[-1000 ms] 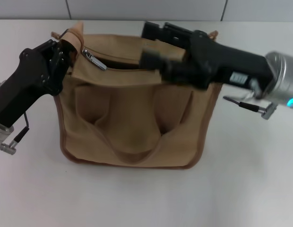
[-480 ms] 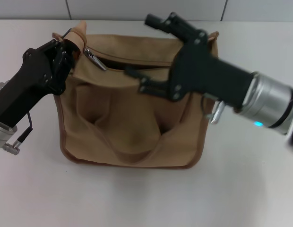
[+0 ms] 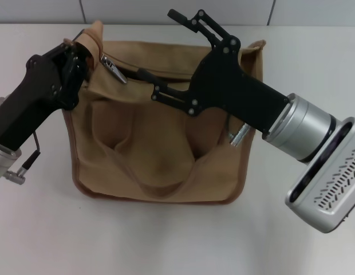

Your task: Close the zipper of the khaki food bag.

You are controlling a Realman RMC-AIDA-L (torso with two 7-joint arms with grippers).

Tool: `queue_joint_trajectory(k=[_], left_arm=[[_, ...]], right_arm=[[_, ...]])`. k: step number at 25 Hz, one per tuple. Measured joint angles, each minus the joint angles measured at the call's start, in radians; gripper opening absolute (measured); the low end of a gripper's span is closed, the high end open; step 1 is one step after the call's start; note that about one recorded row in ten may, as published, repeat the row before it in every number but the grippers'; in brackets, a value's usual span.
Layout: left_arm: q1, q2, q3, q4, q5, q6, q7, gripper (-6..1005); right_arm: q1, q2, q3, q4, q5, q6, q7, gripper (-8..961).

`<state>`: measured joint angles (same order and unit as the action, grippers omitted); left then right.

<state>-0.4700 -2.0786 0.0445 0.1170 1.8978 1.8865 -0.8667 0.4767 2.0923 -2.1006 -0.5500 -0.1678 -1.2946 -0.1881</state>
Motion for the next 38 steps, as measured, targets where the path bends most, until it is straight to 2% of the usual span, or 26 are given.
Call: queue_joint_trajectory(k=[5, 9, 12, 13, 14, 18, 22, 23, 26, 28, 33, 38], left_arm=[[-0.007, 0.000, 0.000, -0.002, -0.007, -0.001, 0.000, 16], [-0.014, -0.001, 0.000, -0.006, -0.008, -0.012, 0.000, 17], [-0.018, -0.001, 0.000, -0.011, -0.008, -0.024, 0.000, 17], [-0.018, -0.001, 0.000, -0.011, -0.008, -0.026, 0.000, 17], [-0.019, -0.001, 0.000, -0.011, -0.008, -0.026, 0.000, 17], [-0.021, -0.001, 0.000, -0.011, -0.008, -0.023, 0.000, 16], [-0.024, -0.002, 0.000, -0.012, -0.008, -0.020, 0.000, 16], [-0.025, -0.002, 0.000, -0.012, -0.008, -0.019, 0.000, 16], [-0.027, -0.002, 0.000, -0.013, -0.008, -0.017, 0.000, 16], [-0.030, -0.001, 0.000, -0.013, -0.008, -0.018, 0.000, 16], [-0.033, -0.001, 0.000, -0.014, -0.008, -0.018, 0.000, 16], [-0.033, -0.001, 0.001, -0.014, -0.008, -0.016, 0.000, 17]], right_arm=[[-0.007, 0.000, -0.002, -0.004, 0.010, -0.012, 0.011, 825], [-0.032, 0.000, 0.008, -0.003, 0.024, -0.093, 0.165, 825], [-0.039, -0.006, 0.034, 0.001, 0.005, -0.164, 0.411, 826], [-0.037, -0.016, 0.087, 0.013, -0.048, -0.211, 0.619, 826], [-0.037, -0.016, 0.087, 0.013, -0.048, -0.211, 0.619, 826], [-0.012, -0.042, 0.226, 0.038, -0.249, -0.273, 1.031, 825], [0.014, -0.054, 0.341, 0.037, -0.434, -0.281, 1.264, 825], [0.036, -0.056, 0.404, 0.042, -0.522, -0.276, 1.364, 826], [0.062, -0.055, 0.454, 0.051, -0.592, -0.274, 1.441, 826], [0.098, -0.045, 0.498, 0.057, -0.670, -0.271, 1.518, 826], [0.143, -0.031, 0.513, 0.049, -0.759, -0.234, 1.625, 825], [0.150, -0.027, 0.518, 0.049, -0.793, -0.200, 1.682, 825]])
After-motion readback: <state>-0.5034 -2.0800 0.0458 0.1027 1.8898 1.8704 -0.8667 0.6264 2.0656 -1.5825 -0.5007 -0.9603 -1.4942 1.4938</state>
